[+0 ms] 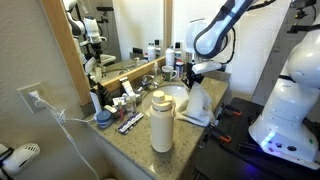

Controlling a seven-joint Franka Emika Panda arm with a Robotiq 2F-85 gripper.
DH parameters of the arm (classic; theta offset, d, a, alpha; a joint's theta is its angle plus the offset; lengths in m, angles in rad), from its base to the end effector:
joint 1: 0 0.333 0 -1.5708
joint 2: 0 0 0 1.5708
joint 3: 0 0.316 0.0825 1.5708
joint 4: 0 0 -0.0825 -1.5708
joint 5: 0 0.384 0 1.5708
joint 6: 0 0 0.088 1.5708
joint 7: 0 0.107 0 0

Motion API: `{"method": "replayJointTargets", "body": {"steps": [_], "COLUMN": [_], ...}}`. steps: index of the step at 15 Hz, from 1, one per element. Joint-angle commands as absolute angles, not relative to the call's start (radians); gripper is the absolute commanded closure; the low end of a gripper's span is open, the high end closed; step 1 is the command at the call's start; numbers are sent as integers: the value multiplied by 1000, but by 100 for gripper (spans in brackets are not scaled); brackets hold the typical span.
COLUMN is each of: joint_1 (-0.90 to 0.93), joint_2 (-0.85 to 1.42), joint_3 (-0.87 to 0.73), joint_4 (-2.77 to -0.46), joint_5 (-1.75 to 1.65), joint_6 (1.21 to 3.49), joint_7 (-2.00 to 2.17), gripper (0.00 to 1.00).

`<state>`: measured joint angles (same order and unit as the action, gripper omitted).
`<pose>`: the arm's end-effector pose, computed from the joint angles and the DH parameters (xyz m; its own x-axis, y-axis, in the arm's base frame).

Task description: Take the towel hanging to the wall and use it to wipe the counter

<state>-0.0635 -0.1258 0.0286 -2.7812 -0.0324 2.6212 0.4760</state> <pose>0.3786 -0.0129 0.2459 0.8853 -0.4645 -0.0221 -0.4637 -0.8854 0.0325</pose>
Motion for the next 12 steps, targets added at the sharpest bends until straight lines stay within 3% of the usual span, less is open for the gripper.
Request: {"method": "replayJointTargets", "body": {"steps": [1,12], "joint_1": [-98,-160], "joint_2": [-14,248], "joint_3": [-7,-180], "joint_4": [-2714,-2607], "joint_5": [-32,136], "joint_6": [2629,2572], "joint_7": [475,415], "gripper": [97,97]}}
